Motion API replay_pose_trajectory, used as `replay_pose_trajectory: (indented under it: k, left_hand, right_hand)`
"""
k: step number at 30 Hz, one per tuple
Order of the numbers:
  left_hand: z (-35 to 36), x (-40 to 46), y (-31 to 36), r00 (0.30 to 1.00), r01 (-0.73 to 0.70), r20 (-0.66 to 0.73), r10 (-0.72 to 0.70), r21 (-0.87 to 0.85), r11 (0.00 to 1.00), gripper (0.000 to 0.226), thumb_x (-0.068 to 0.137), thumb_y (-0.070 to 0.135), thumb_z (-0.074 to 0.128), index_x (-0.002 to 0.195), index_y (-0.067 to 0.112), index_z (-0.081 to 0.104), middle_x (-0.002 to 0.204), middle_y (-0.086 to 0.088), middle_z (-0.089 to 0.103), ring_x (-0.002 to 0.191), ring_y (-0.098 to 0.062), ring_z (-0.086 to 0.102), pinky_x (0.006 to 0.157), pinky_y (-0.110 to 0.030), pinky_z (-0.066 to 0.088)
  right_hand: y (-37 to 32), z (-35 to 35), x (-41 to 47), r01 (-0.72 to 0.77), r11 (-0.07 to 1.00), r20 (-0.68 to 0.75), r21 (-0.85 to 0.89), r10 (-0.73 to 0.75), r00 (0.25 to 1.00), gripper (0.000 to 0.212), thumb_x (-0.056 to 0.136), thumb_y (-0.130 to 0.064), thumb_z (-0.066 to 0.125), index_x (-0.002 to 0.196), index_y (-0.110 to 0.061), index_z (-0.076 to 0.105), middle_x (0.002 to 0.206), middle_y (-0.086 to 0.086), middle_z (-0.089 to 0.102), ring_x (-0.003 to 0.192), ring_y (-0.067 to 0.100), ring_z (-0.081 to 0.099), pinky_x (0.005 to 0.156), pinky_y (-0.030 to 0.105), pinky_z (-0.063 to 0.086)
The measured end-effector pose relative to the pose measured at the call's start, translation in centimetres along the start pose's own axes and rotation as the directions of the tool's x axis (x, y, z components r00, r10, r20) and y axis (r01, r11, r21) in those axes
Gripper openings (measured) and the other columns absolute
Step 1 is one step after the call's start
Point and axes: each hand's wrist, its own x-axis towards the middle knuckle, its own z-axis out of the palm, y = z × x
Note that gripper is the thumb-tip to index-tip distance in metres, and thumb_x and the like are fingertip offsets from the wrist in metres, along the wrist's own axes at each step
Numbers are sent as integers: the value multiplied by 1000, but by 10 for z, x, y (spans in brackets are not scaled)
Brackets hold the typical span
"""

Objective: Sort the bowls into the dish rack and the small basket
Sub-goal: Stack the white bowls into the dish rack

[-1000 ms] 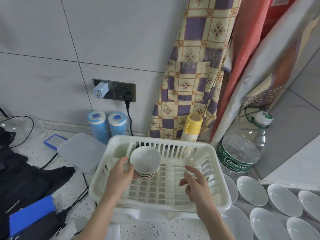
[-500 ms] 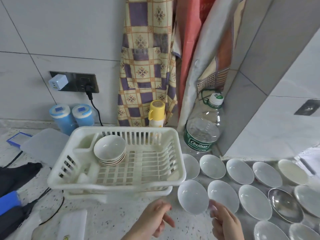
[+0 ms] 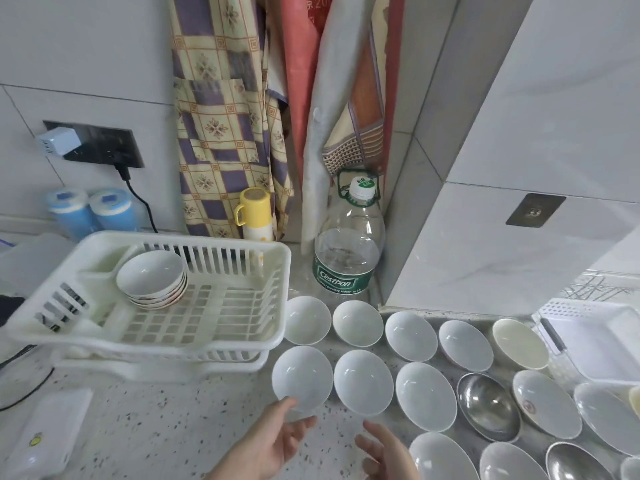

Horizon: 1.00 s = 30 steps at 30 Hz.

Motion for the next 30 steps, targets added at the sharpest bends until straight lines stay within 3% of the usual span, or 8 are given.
replay_pose_trajectory:
  k: [4,9,14,19,22,24,27,30]
  left_hand:
    - [9,8,-8,990,-112,-83,112,8,994,9,97,7,49,103,8,55,79,-24,74,34,-9,47,30,-12,31]
    - [9,16,-10,980,-120,-162,119,5,993,13,95,4,48,107,7,55,82,-23,75,33,-7,42,28,-14,29]
    - [3,10,-10,971,-118,-202,128,56,991,23,90,1,47,112,6,53,84,-24,75,34,-7,35,29,-15,26]
    - [-6,-14,-11,966,-142,-175,188,246,959,30,86,4,46,114,11,56,84,-26,75,39,-9,36,34,-19,28]
    - [-6,-34,-7,967,-175,-121,226,332,927,32,84,6,47,113,11,59,82,-26,74,38,-9,37,36,-19,27]
    - [-5,-47,-1,964,-209,-78,253,360,909,32,84,6,47,113,11,61,81,-26,74,37,-9,38,37,-19,27]
    - [-5,-67,11,955,-272,-5,297,386,881,30,83,6,47,109,10,64,79,-26,74,37,-9,41,37,-20,24]
    - [-10,-84,27,941,-329,57,333,379,865,29,82,8,48,104,9,66,71,-22,72,39,-11,38,37,-19,23]
  right_hand:
    - [-2,-6,14,-17,999,41,46,15,999,27,95,-21,54,112,-1,59,82,9,70,39,15,33,39,18,22]
    - [-3,-1,25,-34,996,61,85,29,998,18,94,-25,56,108,-13,57,104,10,73,42,16,47,38,14,20]
    - [-5,5,36,-34,997,19,70,33,999,18,95,-26,55,106,-11,59,93,8,73,43,17,52,37,12,21]
    - [-5,11,41,27,997,-34,68,-25,999,13,96,-22,53,106,-14,49,95,13,71,38,16,52,34,12,22]
    - [-1,13,42,76,995,-90,67,-70,993,10,93,-14,53,102,-13,51,96,14,68,49,20,54,35,16,24]
    - [2,16,40,114,992,-149,53,-105,983,4,90,-13,55,94,-13,54,92,14,71,48,20,47,40,20,26]
    - [7,22,34,188,981,-226,34,-176,958,5,85,-16,53,86,-12,57,67,4,76,35,15,28,40,20,24]
    - [12,30,19,258,965,-258,52,-237,937,6,80,-17,51,77,-12,52,68,7,76,34,15,24,41,20,24]
